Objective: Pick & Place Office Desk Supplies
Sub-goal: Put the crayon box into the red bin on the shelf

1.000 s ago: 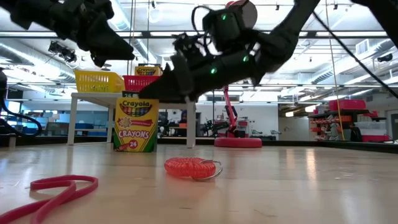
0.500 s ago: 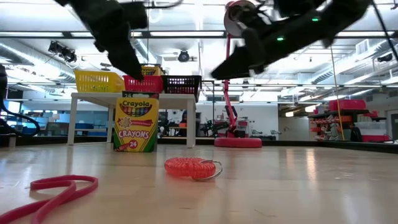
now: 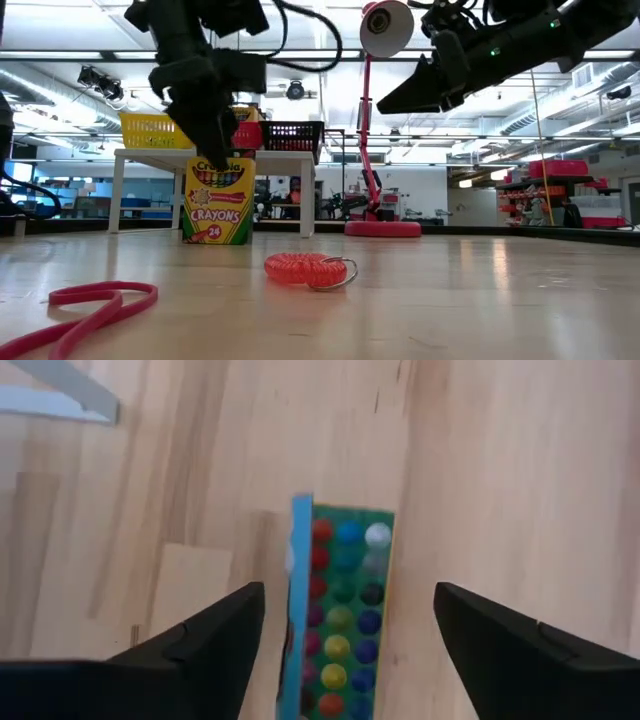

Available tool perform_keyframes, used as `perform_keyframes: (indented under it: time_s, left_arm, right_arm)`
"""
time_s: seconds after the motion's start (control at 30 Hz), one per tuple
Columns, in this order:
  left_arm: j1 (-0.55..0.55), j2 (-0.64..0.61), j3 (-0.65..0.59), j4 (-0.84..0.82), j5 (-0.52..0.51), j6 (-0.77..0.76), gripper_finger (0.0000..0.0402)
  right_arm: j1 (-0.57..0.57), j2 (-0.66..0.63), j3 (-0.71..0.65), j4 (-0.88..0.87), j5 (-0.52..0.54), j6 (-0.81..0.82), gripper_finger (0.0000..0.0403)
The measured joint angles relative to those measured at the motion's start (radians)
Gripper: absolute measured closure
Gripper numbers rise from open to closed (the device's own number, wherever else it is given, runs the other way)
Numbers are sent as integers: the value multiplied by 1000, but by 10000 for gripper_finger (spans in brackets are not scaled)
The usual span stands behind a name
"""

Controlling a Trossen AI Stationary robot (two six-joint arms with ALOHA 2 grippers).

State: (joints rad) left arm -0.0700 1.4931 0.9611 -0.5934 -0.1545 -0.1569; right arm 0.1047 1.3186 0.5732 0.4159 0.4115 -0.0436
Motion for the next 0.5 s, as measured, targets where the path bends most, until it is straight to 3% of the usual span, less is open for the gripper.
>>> perform_keyframes:
  time_s: [0.5]
  left_arm:
    - [0, 19, 0, -10, -27, -10, 285]
  right_arm:
    - [0, 1, 0, 1, 0, -14, 295]
